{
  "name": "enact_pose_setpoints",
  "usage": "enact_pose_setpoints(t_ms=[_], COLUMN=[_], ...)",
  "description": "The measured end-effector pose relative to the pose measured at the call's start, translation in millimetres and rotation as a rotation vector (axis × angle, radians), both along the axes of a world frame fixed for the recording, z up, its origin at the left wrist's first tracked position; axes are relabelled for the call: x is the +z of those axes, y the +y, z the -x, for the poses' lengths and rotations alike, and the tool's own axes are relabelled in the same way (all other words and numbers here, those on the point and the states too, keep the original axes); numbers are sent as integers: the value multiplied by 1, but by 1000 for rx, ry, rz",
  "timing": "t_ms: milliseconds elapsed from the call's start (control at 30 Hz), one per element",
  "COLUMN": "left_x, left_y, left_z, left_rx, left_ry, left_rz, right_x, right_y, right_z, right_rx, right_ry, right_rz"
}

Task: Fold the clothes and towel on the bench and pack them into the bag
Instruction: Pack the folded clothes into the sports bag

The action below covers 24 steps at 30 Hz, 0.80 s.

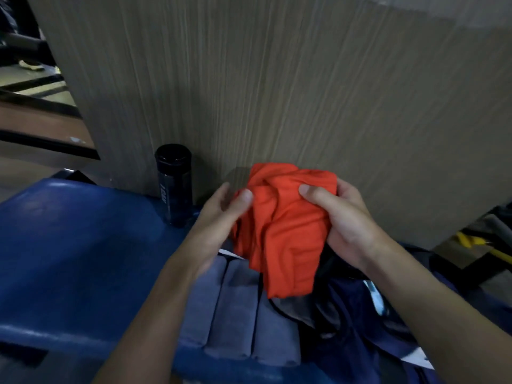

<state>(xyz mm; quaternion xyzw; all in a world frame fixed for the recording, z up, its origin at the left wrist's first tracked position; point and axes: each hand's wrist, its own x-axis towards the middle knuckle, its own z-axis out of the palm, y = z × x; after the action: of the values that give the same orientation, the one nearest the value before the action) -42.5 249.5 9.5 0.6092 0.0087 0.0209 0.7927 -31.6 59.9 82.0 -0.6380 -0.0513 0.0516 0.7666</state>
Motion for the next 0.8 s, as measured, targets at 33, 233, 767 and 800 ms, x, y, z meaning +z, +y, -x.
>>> enact_pose_setpoints(t_ms=[33,233,767,800], left_x=[4,31,89,91], left_y=[-3,-38,-161,-164], left_z=[3,32,107,110], left_rx=[-93,-375,12,32], left_ry=[-17,138,-187,-205], left_rz=[90,53,-206,-212], right_x=[6,31,-3,-3], right_y=[-9,-57,-100,-101], right_z=[8,52,127,130], right_rx=[7,63,-667,-597], right_ry=[5,60,-255,-213], right_rz=[-12,-54,503,506])
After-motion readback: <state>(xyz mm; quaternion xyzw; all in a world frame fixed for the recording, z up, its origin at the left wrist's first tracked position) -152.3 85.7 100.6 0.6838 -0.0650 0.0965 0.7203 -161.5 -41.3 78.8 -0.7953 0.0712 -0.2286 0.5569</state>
